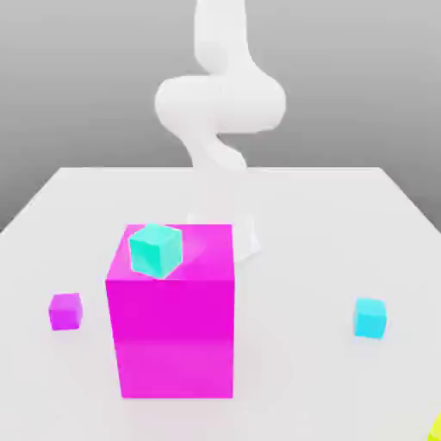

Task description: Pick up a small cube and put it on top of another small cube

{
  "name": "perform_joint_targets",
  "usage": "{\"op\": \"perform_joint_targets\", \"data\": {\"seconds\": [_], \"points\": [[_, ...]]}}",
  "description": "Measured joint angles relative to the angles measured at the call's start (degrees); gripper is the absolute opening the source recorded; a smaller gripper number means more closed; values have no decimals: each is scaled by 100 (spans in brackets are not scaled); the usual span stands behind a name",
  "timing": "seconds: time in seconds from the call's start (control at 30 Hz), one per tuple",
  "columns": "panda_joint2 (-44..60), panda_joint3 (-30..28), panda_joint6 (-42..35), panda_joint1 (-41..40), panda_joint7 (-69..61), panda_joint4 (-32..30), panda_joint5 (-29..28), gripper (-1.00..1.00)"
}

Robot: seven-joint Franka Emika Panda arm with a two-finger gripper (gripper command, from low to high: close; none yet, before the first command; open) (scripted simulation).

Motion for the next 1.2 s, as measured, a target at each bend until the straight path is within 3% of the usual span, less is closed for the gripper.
{"op": "perform_joint_targets", "data": {"seconds": [0.57, 0.77, 0.97, 1.0, 1.2], "points": [[3228, 752, 2066, 2304, -2659, -1873, 491, 0], [4361, 1065, 2819, 2923, -2897, -2486, -247, 0], [5595, 429, 3787, 3400, -2448, -2341, -985, 0], [5775, 329, 3934, 3492, -2409, -2307, -1029, -100], [5865, 283, 4001, 3531, -2370, -2290, -1073, -100]]}}
